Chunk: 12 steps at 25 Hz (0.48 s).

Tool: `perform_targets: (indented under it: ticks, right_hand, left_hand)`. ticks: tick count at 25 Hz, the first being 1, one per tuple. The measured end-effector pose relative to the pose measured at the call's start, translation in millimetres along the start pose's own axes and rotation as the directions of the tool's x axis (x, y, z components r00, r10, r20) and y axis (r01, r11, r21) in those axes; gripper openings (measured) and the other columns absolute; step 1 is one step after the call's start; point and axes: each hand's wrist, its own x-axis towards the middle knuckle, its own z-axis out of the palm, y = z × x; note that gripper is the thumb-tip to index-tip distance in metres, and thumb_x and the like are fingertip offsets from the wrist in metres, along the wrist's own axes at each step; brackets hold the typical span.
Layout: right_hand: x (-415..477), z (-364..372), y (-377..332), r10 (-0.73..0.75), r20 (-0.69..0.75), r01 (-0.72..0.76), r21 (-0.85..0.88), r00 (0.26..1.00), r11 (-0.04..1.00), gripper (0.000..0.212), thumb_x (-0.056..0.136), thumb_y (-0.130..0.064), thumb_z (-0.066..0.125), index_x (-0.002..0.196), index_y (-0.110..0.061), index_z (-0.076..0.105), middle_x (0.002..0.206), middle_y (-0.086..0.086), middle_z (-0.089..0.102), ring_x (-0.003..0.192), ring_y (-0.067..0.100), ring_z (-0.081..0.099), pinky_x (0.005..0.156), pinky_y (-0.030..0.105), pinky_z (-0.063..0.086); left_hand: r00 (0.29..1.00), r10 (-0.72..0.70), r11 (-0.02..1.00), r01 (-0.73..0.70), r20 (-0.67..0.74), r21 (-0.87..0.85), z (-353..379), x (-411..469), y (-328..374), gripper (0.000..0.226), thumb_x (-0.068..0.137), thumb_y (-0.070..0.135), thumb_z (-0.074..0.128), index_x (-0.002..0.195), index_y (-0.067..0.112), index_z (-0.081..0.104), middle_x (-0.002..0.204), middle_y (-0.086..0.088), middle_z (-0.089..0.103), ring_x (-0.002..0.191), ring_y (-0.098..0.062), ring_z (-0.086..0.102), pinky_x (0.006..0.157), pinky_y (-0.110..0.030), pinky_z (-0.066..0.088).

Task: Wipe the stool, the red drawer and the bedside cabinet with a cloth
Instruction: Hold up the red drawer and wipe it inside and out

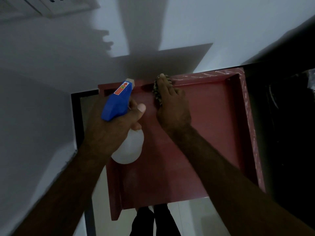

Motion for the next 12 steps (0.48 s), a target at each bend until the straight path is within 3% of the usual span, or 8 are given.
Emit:
perform_targets:
  ticks: [4, 8, 12]
  right_hand:
    - [1.3, -6.4, 19.1, -0.035, 0.013, 0.036, -0.062, 0.999, 0.997, 0.091, 0.083, -0.001, 0.064, 0.164, -0.025, 0.03, 0.17, -0.008, 0.028, 0.13, 0.029, 0.048, 0.106, 0.046, 0.045]
    - [-2.0, -13.3, 34.0, 0.114, -0.099, -0.117, -0.026, 0.989, 0.993, 0.085, 0.088, -0.008, 0.069, 0.162, -0.025, 0.032, 0.168, -0.008, 0.033, 0.128, 0.029, 0.05, 0.107, 0.048, 0.047]
    - [-4.2, -6.6, 21.9, -0.003, -0.065, 0.004, 0.017, 0.998, 1.0, 0.087, 0.083, -0.002, 0.067, 0.162, -0.019, 0.034, 0.168, -0.002, 0.034, 0.12, 0.031, 0.054, 0.101, 0.043, 0.048]
  left_hand:
    - [1.0, 0.008, 1.0, -0.009, -0.02, -0.005, 8.4, -1.4, 4.2, 0.035, 0.078, 0.045, 0.069, 0.093, 0.014, 0.064, 0.068, -0.008, 0.071, 0.068, -0.021, 0.073, 0.078, -0.028, 0.06]
    - [1.0, 0.02, 0.999, -0.021, -0.013, -0.035, 17.3, -1.9, 9.0, 0.016, 0.087, 0.03, 0.073, 0.093, 0.019, 0.063, 0.067, -0.009, 0.07, 0.071, -0.029, 0.072, 0.087, -0.046, 0.059]
    - [0.996, 0.081, 0.997, -0.081, -0.023, -0.015, 23.8, 2.5, 8.1, 0.012, 0.088, 0.025, 0.074, 0.088, 0.019, 0.064, 0.067, -0.007, 0.071, 0.066, -0.026, 0.072, 0.081, -0.045, 0.059]
